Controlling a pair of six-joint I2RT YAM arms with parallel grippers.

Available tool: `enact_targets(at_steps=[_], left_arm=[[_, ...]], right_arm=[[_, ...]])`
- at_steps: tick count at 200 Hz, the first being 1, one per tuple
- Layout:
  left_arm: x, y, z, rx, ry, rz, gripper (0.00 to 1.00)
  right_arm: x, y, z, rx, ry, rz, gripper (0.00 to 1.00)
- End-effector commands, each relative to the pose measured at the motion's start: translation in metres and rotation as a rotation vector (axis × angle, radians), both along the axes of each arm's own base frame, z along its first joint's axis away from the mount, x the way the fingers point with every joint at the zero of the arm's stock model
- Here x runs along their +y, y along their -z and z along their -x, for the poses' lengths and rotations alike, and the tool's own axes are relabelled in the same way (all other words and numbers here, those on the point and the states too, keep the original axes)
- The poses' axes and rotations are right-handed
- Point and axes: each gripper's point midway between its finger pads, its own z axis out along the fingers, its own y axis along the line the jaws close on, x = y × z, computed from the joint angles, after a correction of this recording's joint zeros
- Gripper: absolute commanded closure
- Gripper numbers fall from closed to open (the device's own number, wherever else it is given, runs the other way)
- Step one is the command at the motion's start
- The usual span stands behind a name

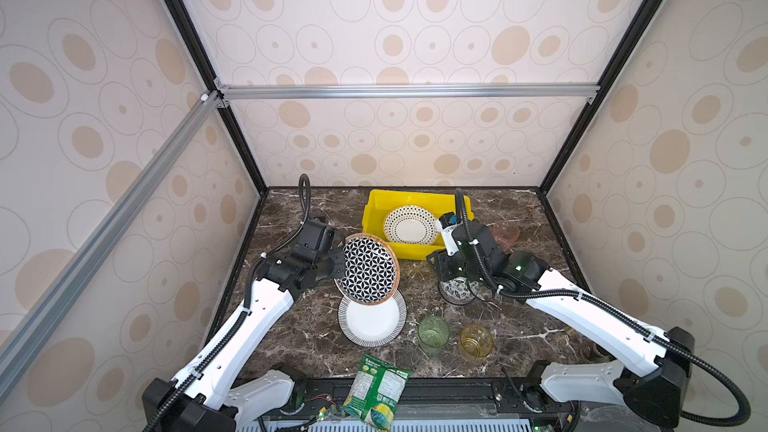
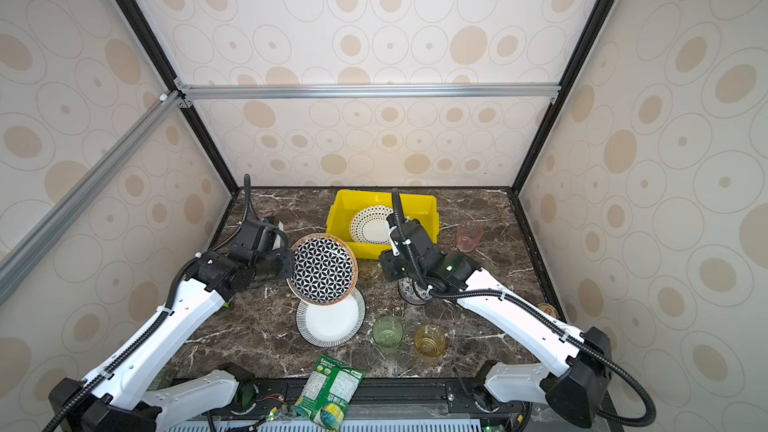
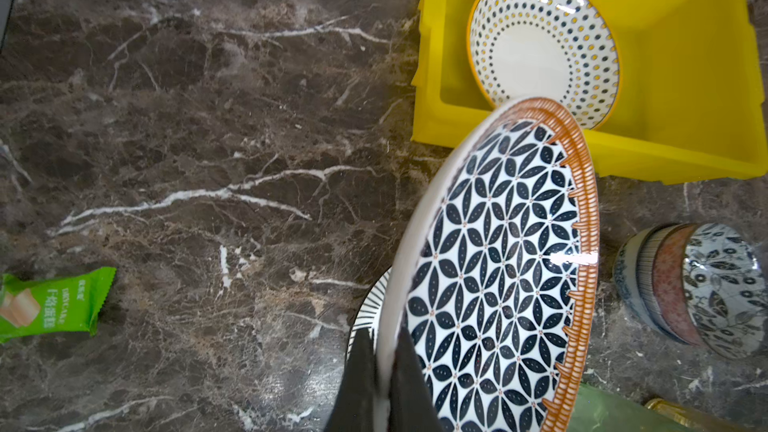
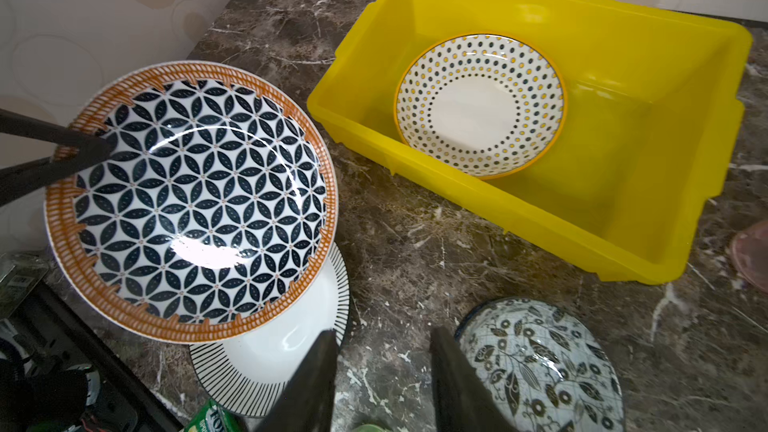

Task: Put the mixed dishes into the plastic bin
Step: 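Carry the geometric plate to the bin with the left gripper while the right withdraws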

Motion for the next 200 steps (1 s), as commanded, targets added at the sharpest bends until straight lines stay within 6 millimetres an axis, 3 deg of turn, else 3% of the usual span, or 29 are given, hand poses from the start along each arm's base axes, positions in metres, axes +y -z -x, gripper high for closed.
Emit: enact_targets(at_steps=[1,49,113,200], left_arm=[[-0.021,-0.067,-0.034,-0.21,0.039,0.097,1.0],[-0.048,-0.092,-0.074,-0.265,0.095,0.131,1.0],[-0.079,-0.105,-0.133,-0.303,0.134,0.154,1.0],[-0.116,-0.076,-0.212,-0.293,0.171,0.189,1.0]], right_arm=[[-0.02,0.004,0.002,0.008,0.042,0.024,0.59],[-0.043,0.006,0.0,0.015,0.106,0.0,0.58],[-0.073,0.004,-0.009,0.018,0.182,-0.032,0.57],[-0.084,0.017,-0.019,0.076,0.217,-0.028,0.56]])
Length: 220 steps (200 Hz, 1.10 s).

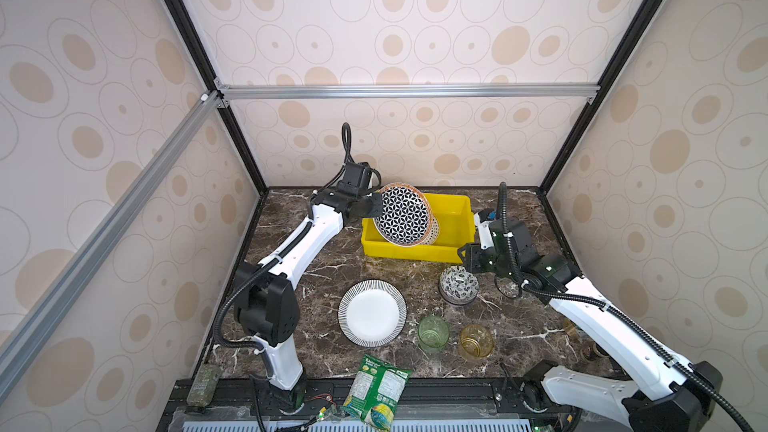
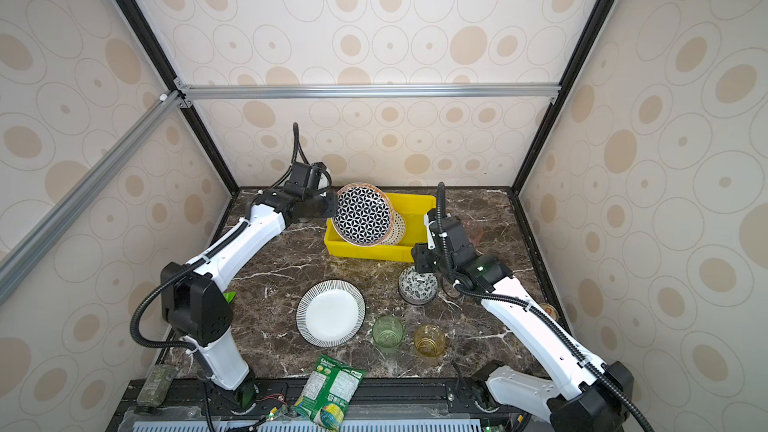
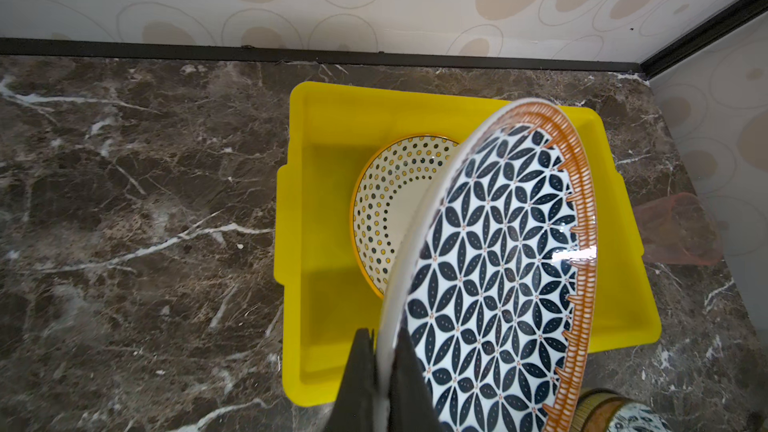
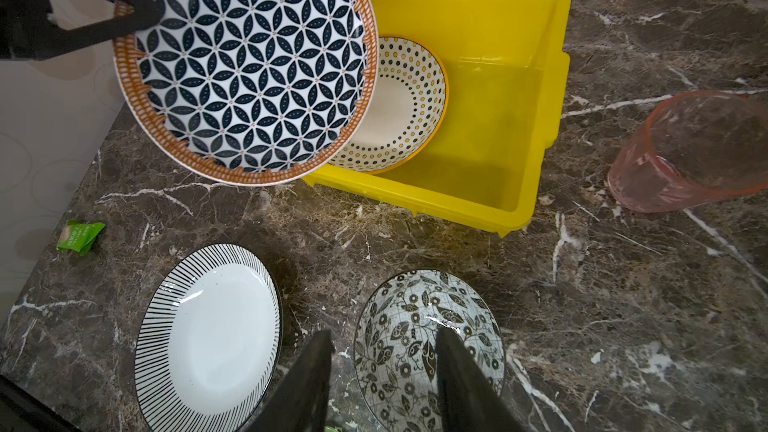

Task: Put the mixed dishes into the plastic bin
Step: 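Carry the geometric plate to the bin with the left gripper while the right withdraws, then lower the geometric plate into the yellow bin and open the left gripper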

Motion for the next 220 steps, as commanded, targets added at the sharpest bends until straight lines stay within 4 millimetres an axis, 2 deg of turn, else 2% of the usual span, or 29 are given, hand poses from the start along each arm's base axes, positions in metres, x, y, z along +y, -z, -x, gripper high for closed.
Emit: enact_targets(at_steps=[1,49,92,158,220], left_arm=[[-0.018,-0.06,-0.032,-0.181,0.028,0.116,1.0],[-0.03,-0.031,-0.063,-0.157,0.027,0.12,1.0],[-0.038,-0.006,-0.079,-0.142,0.033,0.148,1.0],[-0.043,0.037,-0.088,-0.076,0.032,0.133,1.0],[-0.042,0.068,-0.09,-0.021,0.02,0.142,1.0]], right_arm=[[-0.005,0.009,0.002,0.042,0.013,0.008,0.56],[-0.011,0.013,-0.001,0.058,0.04,0.003,0.56],[-0.015,0.017,0.0,0.079,0.046,0.014,0.56],[-0.019,0.021,0.002,0.099,0.061,0.016,0.55],[-0.016,0.029,0.001,0.128,0.053,0.013,0.55]])
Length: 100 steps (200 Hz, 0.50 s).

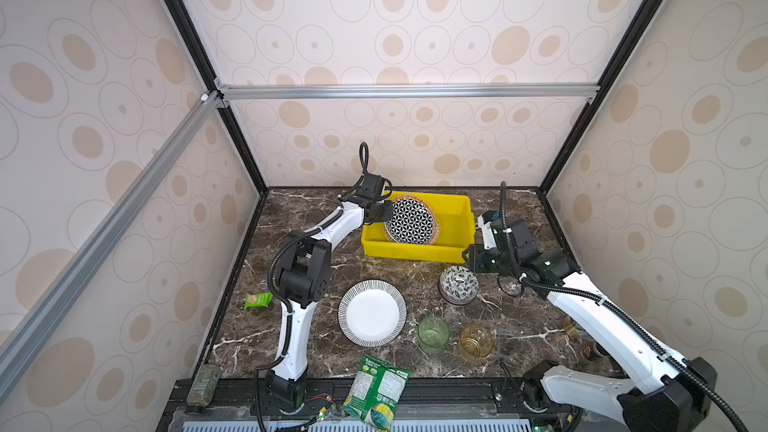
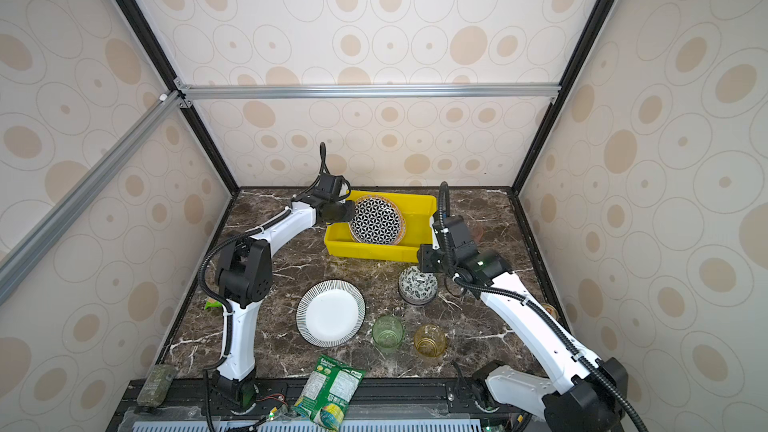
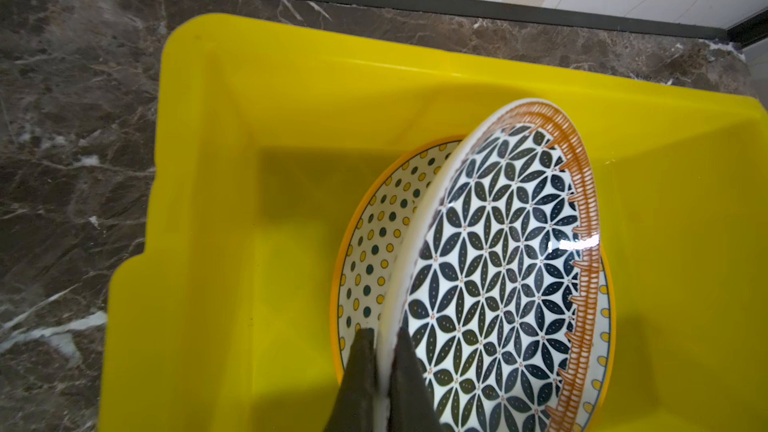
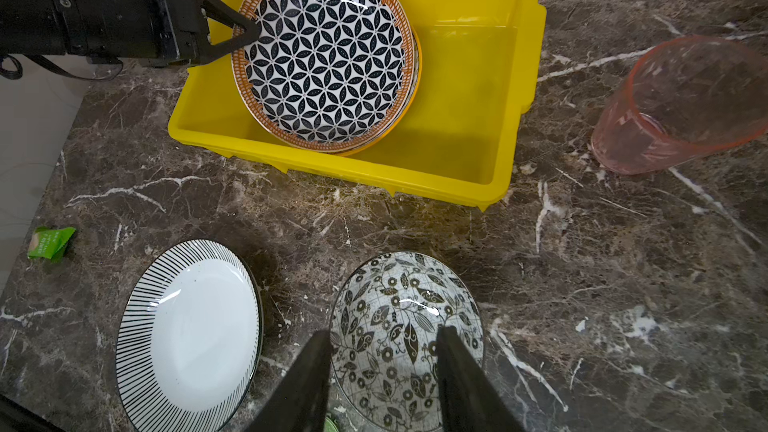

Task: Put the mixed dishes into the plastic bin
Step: 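Lower the geometric plate into the yellow bin and open the left gripper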

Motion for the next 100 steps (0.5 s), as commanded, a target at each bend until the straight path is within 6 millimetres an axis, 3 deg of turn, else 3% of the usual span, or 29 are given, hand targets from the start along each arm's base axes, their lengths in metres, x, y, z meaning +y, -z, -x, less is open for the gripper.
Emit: enact_targets(at_steps=[1,100], left_arm=[[-0.012,-0.043,-0.022,-0.117,-0.004,0.111,1.0],[-0.001,-0.001,-0.016,-0.017,-0.046,0.11,1.0]], right_arm=[[-0.002,0.01,0.003,0.041,0.008,0.003,0.55],[0.005,0.014,0.006,0.085,-0.006,-0.022,0.55]])
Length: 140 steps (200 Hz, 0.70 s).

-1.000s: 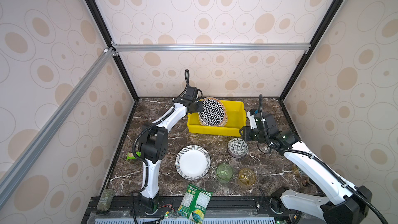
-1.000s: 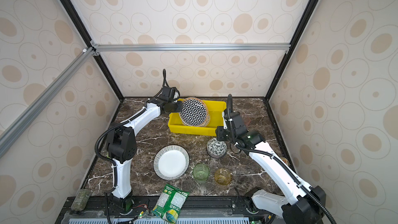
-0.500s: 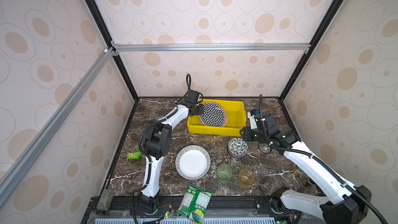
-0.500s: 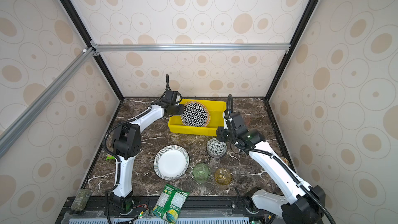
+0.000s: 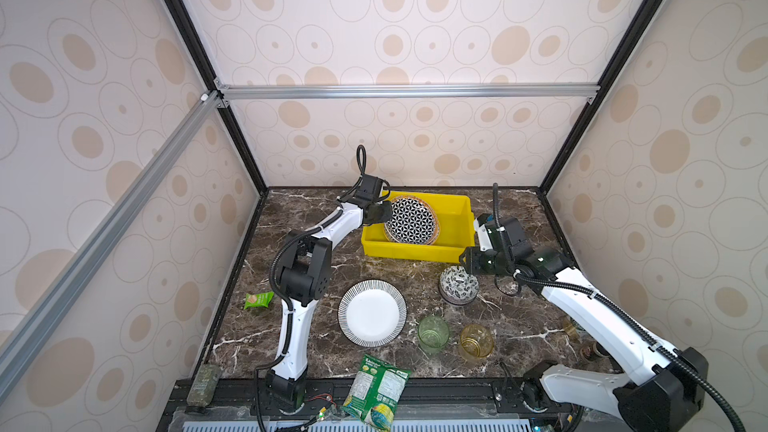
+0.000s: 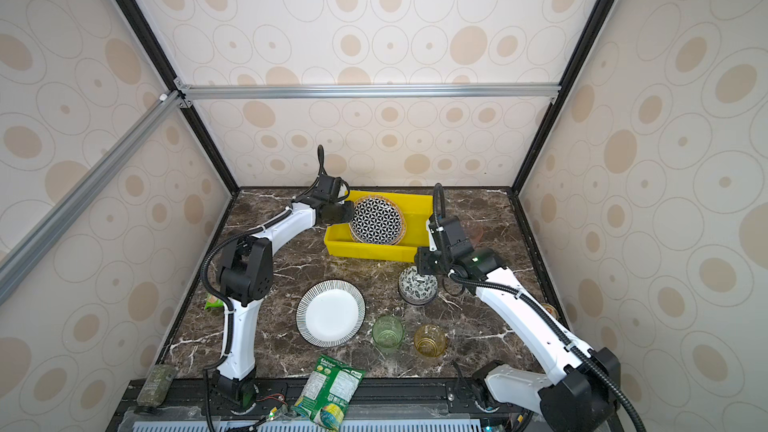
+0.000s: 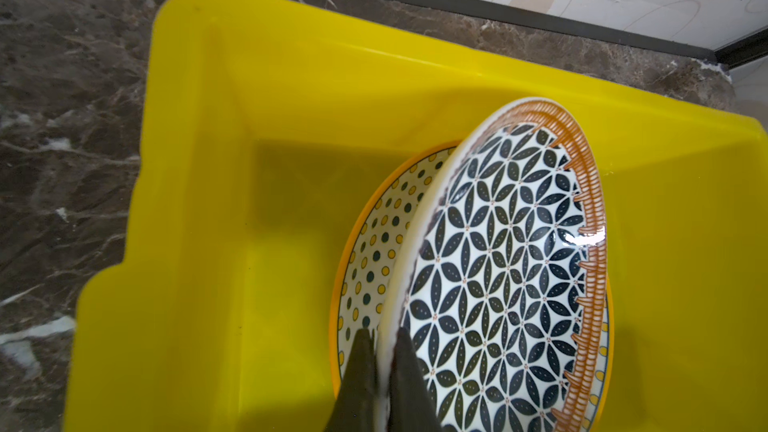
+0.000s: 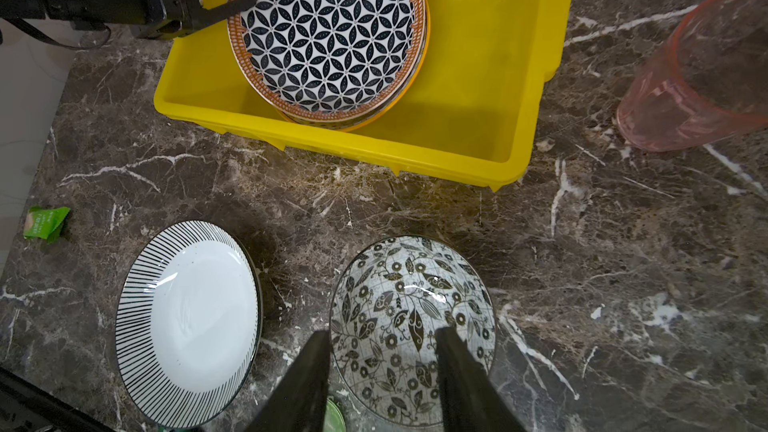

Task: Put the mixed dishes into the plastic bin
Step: 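Lower the geometric plate into the yellow bin and open the left gripper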

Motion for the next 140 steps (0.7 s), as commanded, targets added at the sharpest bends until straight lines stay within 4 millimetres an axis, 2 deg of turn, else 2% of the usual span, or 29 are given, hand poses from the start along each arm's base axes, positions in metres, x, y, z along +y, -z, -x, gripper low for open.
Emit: enact_targets(at_steps=[1,42,87,140], left_arm=[[-0.004,-0.014,-0.012,-0.051,-0.016,0.055,1.0],[0.008,-0.004,-0.01,-0.03,-0.049,0.012,1.0],[0.007,0.014,-0.006,0.011,-0.059,0.022,1.0],[0.009,0.022,-0.004,0.037,-0.073,0.019,0.96]], right_arm=[[-0.001,-0.001,0.003,0.016,0.014,-0.021,0.55],[-0.002,0.002,0.006,0.024,0.012,-0.017,0.54],[-0.003,-0.001,0.009,0.015,0.01,-0.028,0.53],[-0.002,0.001,0.013,0.036,0.008,-0.041,0.53]])
